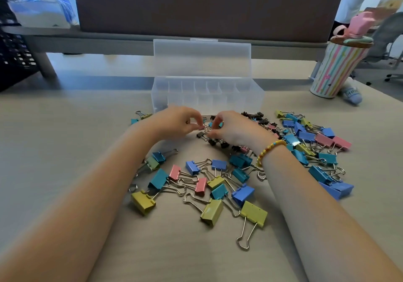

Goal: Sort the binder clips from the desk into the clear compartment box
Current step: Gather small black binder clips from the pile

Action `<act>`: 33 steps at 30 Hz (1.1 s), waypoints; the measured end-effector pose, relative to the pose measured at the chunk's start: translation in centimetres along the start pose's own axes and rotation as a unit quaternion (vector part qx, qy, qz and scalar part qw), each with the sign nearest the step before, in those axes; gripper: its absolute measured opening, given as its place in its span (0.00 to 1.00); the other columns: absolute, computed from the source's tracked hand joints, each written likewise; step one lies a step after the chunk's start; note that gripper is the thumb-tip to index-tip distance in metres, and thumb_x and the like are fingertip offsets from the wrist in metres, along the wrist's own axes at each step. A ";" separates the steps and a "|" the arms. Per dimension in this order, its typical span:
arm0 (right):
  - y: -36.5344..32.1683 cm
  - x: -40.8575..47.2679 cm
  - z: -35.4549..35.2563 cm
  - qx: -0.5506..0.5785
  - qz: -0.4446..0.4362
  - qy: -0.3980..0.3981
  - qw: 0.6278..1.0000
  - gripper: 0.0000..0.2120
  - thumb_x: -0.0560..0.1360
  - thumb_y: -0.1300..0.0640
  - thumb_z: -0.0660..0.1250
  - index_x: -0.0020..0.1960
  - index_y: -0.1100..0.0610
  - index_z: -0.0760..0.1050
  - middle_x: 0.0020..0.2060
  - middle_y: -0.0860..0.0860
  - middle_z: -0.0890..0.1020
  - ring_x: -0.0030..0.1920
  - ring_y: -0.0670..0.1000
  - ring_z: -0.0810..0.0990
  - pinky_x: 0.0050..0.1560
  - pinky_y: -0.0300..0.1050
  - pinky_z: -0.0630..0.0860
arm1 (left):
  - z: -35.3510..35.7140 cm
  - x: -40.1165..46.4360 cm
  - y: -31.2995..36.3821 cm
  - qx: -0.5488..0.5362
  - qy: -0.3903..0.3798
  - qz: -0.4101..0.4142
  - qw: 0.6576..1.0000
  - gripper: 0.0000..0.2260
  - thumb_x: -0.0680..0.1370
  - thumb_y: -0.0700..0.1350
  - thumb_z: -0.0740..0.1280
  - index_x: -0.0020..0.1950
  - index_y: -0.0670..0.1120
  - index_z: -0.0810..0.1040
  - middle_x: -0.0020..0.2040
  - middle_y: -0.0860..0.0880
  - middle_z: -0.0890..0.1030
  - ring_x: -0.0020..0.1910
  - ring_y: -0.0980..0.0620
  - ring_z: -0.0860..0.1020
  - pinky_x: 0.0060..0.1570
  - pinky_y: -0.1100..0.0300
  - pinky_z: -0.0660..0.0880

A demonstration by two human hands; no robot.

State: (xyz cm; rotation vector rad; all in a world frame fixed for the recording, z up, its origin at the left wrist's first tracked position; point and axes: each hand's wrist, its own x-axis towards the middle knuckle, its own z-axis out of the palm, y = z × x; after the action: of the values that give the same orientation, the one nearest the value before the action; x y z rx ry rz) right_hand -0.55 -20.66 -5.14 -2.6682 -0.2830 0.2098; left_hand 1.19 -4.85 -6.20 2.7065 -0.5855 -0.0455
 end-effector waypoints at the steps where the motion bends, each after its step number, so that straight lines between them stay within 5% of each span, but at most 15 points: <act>1: -0.1 -0.1 0.1 -0.016 0.001 -0.004 1.000 0.18 0.75 0.49 0.67 0.61 0.56 0.71 0.51 0.50 0.73 0.48 0.49 0.71 0.45 0.41 0.65 | 0.0 -0.2 0.0 0.011 -0.019 0.003 1.000 0.10 0.78 0.47 0.63 0.58 0.49 0.76 0.51 0.52 0.76 0.42 0.58 0.69 0.46 0.64 0.65; 9: 0.3 0.0 0.7 -0.087 -0.018 -0.017 0.996 0.18 0.75 0.49 0.66 0.62 0.55 0.69 0.59 0.53 0.76 0.55 0.53 0.74 0.49 0.44 0.69 | 0.4 0.1 0.9 0.111 -0.021 0.011 0.994 0.11 0.80 0.46 0.60 0.61 0.47 0.74 0.57 0.48 0.78 0.50 0.52 0.72 0.48 0.63 0.65; 16: 0.4 0.4 1.2 -0.097 -0.065 0.006 0.993 0.19 0.77 0.50 0.64 0.65 0.55 0.66 0.61 0.53 0.75 0.58 0.53 0.74 0.51 0.44 0.69 | -0.2 -0.2 0.9 0.090 -0.074 0.006 0.993 0.14 0.79 0.48 0.61 0.64 0.47 0.70 0.37 0.56 0.67 0.41 0.53 0.68 0.40 0.61 0.62; 24: 0.5 1.0 1.9 -0.144 -0.080 0.043 0.985 0.11 0.79 0.52 0.59 0.59 0.56 0.68 0.55 0.54 0.77 0.51 0.53 0.74 0.45 0.44 0.68 | -0.5 -0.6 1.4 0.096 -0.120 -0.007 0.988 0.13 0.79 0.48 0.62 0.62 0.47 0.69 0.36 0.55 0.66 0.37 0.55 0.66 0.41 0.61 0.63; 29: 0.5 1.0 1.9 -0.150 -0.063 0.045 0.986 0.12 0.80 0.54 0.57 0.60 0.59 0.67 0.53 0.55 0.77 0.49 0.54 0.74 0.44 0.45 0.69 | -0.4 -0.5 1.7 0.127 -0.107 -0.009 0.986 0.15 0.79 0.49 0.62 0.63 0.47 0.68 0.43 0.51 0.68 0.45 0.51 0.68 0.45 0.60 0.65; 33: 1.1 1.4 1.2 -0.051 -0.029 0.078 0.995 0.09 0.79 0.56 0.58 0.52 0.60 0.72 0.38 0.54 0.74 0.37 0.52 0.73 0.35 0.43 0.67 | -0.3 -0.5 1.9 0.116 -0.104 0.011 0.988 0.15 0.79 0.48 0.63 0.64 0.49 0.68 0.41 0.53 0.67 0.44 0.52 0.68 0.45 0.60 0.65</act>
State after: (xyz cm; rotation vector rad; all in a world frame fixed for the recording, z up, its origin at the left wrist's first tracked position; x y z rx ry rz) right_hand 0.73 -20.79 -6.84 -2.7534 -0.3272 -0.0319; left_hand 0.05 -6.11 -5.27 2.9416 -0.7227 -0.2731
